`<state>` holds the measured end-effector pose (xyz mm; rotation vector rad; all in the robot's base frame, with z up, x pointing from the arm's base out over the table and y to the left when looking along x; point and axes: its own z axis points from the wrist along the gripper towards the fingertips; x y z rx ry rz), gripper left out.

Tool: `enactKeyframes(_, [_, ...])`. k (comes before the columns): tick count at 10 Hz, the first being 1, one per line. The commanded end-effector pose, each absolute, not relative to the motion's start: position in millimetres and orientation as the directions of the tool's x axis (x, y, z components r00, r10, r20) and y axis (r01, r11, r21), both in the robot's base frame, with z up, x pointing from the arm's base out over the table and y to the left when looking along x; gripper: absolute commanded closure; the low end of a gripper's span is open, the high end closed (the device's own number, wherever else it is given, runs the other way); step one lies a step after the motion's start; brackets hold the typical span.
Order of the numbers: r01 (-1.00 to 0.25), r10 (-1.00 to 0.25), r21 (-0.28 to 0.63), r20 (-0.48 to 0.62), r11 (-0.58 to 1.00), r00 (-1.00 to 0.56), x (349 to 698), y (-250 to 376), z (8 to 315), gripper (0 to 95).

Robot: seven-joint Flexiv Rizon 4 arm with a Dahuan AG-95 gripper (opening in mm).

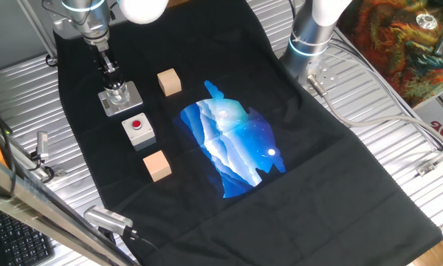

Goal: Screw the lid onto the jar

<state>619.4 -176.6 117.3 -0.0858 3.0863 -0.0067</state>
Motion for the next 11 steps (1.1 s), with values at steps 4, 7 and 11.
enactKeyframes(4, [-0.081,-0.082,-0.017,-0.053,0.997,-0.995,619.2,-176.1,117.6,95.0])
enactKeyframes(7, [-0.098,-0.098,-0.011,-0.054,0.995,-0.994,619.2,-176.1,117.6,76.0])
enactKeyframes(11, [-0.129,-0.129,-0.006,-0.062,0.992,-0.990,619.2,-176.1,117.6,38.0])
